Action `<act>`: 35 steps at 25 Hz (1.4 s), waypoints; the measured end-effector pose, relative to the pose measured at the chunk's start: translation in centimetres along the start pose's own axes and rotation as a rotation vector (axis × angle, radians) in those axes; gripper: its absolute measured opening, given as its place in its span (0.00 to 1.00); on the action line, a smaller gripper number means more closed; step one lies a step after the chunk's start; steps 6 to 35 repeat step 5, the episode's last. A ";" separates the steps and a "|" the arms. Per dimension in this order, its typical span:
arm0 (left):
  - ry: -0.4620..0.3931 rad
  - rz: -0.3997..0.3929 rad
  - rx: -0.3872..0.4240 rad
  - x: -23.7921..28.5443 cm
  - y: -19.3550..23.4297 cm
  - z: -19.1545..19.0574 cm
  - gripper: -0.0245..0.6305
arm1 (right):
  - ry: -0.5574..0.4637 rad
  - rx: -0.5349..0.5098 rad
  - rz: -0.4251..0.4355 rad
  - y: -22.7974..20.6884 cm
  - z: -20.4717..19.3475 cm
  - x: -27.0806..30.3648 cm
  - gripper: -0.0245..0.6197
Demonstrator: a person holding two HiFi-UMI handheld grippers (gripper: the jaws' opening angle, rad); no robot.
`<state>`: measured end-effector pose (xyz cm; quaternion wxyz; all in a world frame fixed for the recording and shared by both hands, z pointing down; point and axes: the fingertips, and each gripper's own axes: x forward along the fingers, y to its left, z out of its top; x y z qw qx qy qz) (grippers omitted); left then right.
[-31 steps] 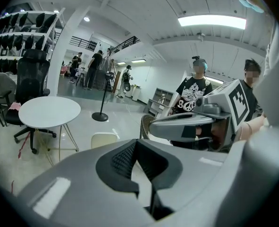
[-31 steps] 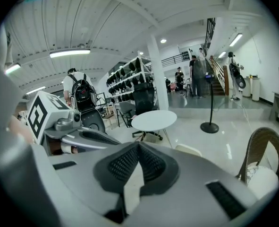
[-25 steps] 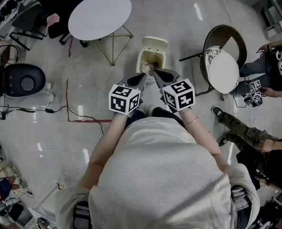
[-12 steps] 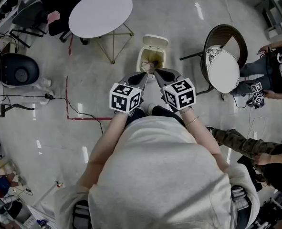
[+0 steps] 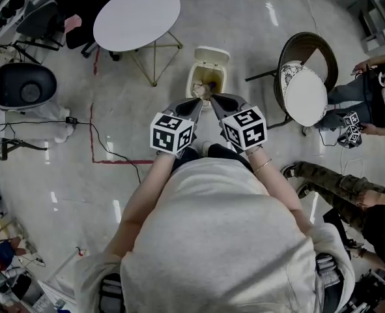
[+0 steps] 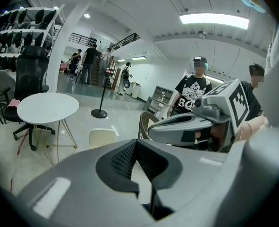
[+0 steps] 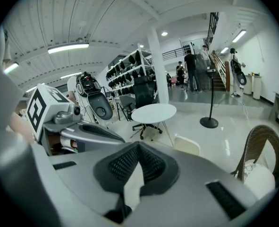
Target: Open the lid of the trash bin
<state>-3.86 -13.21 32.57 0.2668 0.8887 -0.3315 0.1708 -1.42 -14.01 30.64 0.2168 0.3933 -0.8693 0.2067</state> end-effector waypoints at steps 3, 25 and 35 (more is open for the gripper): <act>0.000 -0.002 0.002 0.0 -0.1 0.0 0.03 | 0.003 -0.003 0.000 0.0 -0.1 0.0 0.05; 0.000 -0.003 0.003 0.0 -0.1 -0.1 0.03 | 0.004 -0.004 0.001 0.1 -0.2 0.0 0.05; 0.000 -0.003 0.003 0.0 -0.1 -0.1 0.03 | 0.004 -0.004 0.001 0.1 -0.2 0.0 0.05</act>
